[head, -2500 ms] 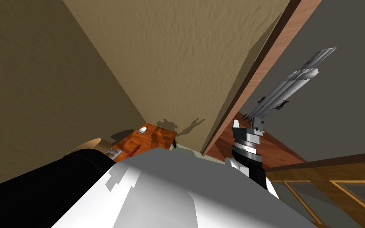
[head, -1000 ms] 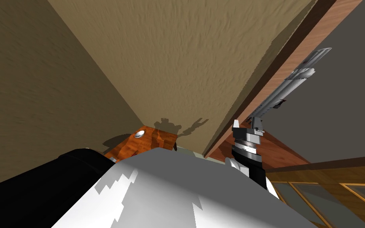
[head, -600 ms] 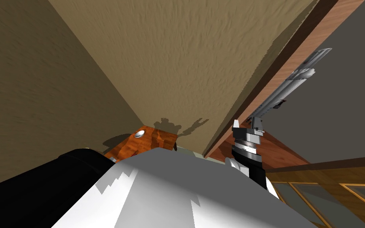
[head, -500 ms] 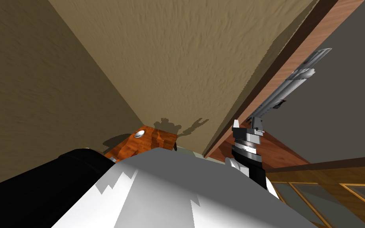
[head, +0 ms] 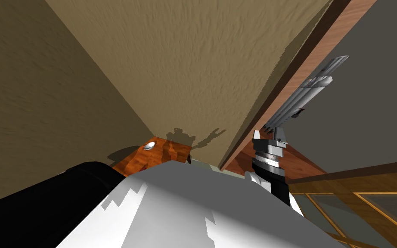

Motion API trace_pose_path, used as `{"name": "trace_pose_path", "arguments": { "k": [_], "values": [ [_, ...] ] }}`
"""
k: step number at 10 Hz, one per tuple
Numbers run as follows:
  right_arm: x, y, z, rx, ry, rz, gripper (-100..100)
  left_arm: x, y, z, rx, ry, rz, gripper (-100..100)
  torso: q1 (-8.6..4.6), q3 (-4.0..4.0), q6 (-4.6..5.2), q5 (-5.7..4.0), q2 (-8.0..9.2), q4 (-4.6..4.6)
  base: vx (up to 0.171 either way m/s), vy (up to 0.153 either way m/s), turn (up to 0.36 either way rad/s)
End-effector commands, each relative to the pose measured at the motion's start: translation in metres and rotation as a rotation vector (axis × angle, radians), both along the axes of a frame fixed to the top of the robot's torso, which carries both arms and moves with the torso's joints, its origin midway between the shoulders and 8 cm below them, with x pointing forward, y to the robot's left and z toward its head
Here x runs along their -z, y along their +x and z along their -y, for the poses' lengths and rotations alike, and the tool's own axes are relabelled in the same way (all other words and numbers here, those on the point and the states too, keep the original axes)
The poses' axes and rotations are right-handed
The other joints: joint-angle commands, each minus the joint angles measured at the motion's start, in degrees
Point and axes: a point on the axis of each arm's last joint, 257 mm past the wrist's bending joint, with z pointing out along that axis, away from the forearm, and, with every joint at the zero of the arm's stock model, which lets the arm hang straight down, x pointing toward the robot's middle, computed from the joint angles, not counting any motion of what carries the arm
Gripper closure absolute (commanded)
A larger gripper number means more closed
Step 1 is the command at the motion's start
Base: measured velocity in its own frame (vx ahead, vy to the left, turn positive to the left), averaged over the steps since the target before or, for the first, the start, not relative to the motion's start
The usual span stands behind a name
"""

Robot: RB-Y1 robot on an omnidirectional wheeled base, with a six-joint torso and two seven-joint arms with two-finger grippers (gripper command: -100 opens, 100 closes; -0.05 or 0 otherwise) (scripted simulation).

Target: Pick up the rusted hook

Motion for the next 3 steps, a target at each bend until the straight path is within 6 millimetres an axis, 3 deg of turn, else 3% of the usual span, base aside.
{"name": "trace_pose_path", "arguments": {
  "k": [1, 2, 3],
  "values": [
    [0.0000, 0.0000, 0.0000, 0.000, 0.000, 0.000, 0, -0.0051, -0.0073, -0.0102, -0.006, -0.001, -0.003, 100, 0.00, 0.00, 0.00, 0.00, 0.00, 0.00, -0.005, -0.072, -0.050],
    [0.0000, 0.0000, 0.0000, 0.000, 0.000, 0.000, 0, -0.0034, -0.0040, -0.0058, -0.002, 0.000, -0.002, 100, -0.01, 0.00, 0.01, 0.00, 0.00, -0.01, -0.004, -0.033, -0.004],
    [0.0000, 0.0000, 0.0000, 0.000, 0.000, 0.000, 0, -0.0036, -0.0047, -0.0064, -0.004, -0.001, -0.003, 0, 0.11, -0.01, 0.01, 0.04, -0.02, 0.00, -0.001, -0.007, 0.002]
  ]
}}
